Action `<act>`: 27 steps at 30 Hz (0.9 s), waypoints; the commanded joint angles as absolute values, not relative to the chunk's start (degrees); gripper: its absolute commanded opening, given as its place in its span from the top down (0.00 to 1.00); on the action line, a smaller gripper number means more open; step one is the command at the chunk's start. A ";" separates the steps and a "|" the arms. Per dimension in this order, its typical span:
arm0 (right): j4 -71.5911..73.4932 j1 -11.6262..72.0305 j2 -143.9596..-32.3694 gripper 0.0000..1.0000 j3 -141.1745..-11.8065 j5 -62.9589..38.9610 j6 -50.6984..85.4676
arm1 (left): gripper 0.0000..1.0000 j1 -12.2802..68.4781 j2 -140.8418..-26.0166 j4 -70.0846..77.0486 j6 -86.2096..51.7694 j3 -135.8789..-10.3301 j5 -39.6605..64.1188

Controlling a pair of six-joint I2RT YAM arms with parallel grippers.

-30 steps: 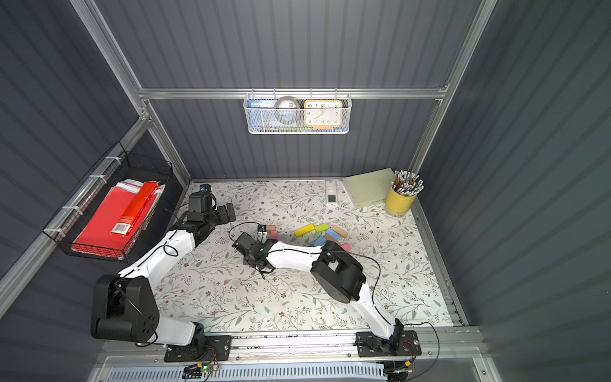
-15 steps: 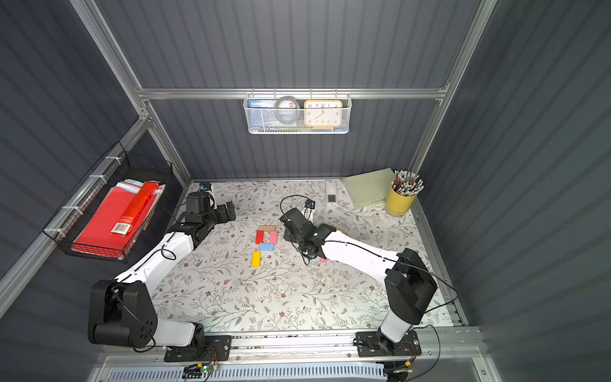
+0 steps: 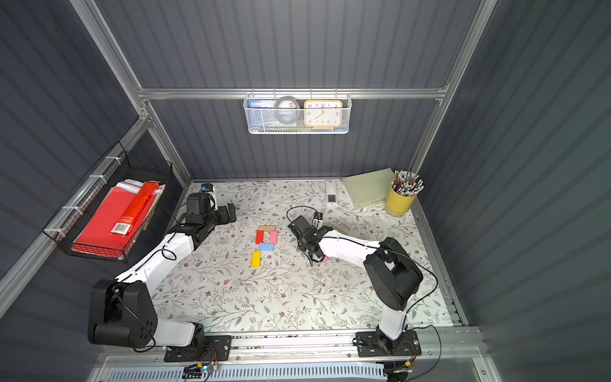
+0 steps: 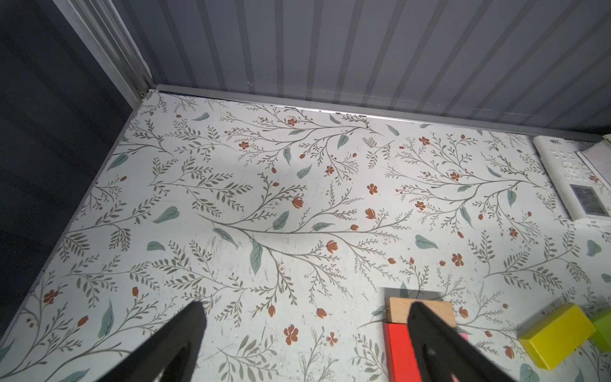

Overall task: Assemble the number 8 with building blocks
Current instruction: Assemble the building block at the center of the board.

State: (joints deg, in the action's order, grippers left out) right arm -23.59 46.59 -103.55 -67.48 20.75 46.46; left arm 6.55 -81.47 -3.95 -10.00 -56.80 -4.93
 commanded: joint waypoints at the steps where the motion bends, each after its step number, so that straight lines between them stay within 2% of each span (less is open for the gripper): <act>1: -24.32 46.33 -105.32 0.59 -66.66 19.44 46.13 | 0.01 6.17 -80.77 -3.70 -8.70 -56.08 -3.97; 5: -22.65 46.34 -106.50 0.65 -65.85 17.42 46.49 | 0.01 6.15 -81.12 -3.92 -8.55 -56.12 -3.88; 11: -19.04 46.43 -105.19 0.88 -64.54 12.85 45.85 | 0.01 6.16 -81.31 -3.93 -8.53 -56.12 -3.71; 13: -14.91 46.53 -103.31 0.91 -62.67 8.69 45.22 | 0.01 6.18 -81.47 -3.94 -8.49 -56.09 -3.69; 17: -4.36 46.51 -101.00 0.91 -57.57 -0.87 45.71 | 0.01 6.15 -81.65 -3.94 -8.54 -56.24 -3.69; 21: 4.37 46.43 -101.49 0.86 -53.58 -7.43 46.83 | 0.01 6.15 -81.71 -3.94 -8.53 -56.01 -3.69; 24: 7.89 46.41 -101.51 0.82 -51.20 -9.12 47.66 | 0.01 6.16 -81.80 -4.02 -8.52 -55.99 -3.69; 27: 5.86 46.24 -101.51 0.70 -50.71 -7.28 47.16 | 0.01 6.20 -81.80 -3.98 -8.58 -55.99 -3.69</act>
State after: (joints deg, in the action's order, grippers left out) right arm 3.88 46.46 -101.36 -51.46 -6.07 46.92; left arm 6.55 -81.52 -3.95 -9.58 -56.66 -4.45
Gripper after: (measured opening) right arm 0.282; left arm 0.992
